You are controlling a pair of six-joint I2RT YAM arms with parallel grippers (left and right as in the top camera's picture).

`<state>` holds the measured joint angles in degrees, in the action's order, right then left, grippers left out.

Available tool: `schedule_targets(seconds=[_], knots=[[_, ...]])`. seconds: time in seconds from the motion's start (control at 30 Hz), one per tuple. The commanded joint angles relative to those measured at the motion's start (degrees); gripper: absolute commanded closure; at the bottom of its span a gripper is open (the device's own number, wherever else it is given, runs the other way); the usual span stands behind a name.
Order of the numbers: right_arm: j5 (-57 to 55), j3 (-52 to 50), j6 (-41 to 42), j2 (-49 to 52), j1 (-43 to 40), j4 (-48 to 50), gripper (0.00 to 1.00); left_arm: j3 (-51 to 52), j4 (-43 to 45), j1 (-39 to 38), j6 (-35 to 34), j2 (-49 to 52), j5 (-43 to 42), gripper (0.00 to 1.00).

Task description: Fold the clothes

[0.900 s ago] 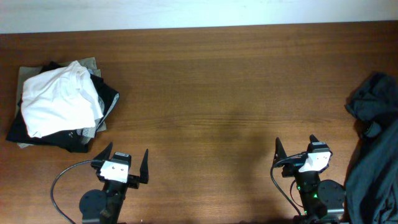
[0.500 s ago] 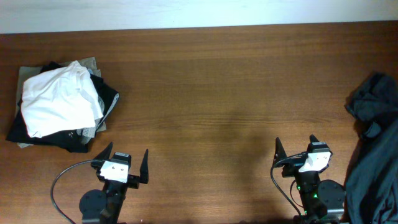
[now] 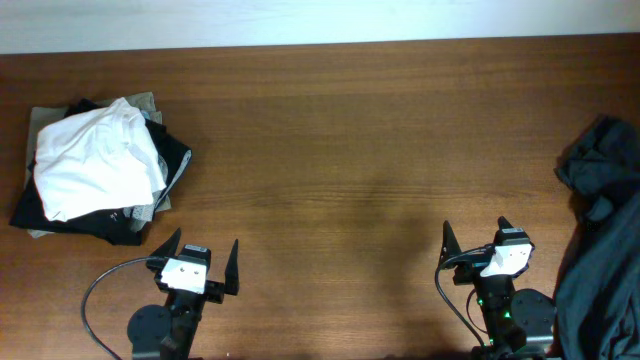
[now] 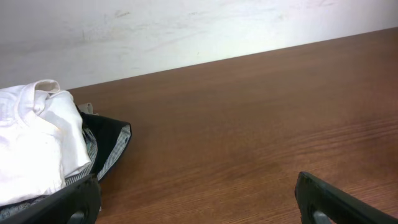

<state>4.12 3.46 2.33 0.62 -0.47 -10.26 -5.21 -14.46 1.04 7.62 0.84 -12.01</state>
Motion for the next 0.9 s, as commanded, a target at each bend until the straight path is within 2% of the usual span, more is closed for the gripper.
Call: schedule_targets(seconds=[0.0, 0.5, 0.63, 0.77, 0.8, 0.87], knots=[[0.35, -0.37, -0.39, -0.44, -0.46, -0.17, 0.01, 0.57, 0.31, -0.28, -0.48, -0.44, -0.24, 0.01], [0.39, -0.37, -0.37, -0.44, -0.31, -0.22, 0.01, 0.57, 0.28, -0.28, -0.5, -0.44, -0.72, 0.01], [5.97, 0.2, -0.35, -0.42, -0.31, -0.28, 0.01, -0.22, 2.78, -0.28, -1.31, -0.44, -4.59, 0.01], [6.62, 8.92, 0.79, 1.84, -0.31, -8.37, 0.01, -7.39, 3.21, -0.28, -2.03, 2.56, -4.72, 0.01], [6.67, 12.31, 2.23, 4.48, -0.31, -11.15, 0.01, -9.75, 2.69, -0.28, -2.05, 4.9, -4.72, 0.01], [6.64, 20.13, 3.28, 12.35, -0.31, -17.53, 0.01, -19.1, -2.93, -0.26, -2.03, 15.63, -4.72, 0.01]])
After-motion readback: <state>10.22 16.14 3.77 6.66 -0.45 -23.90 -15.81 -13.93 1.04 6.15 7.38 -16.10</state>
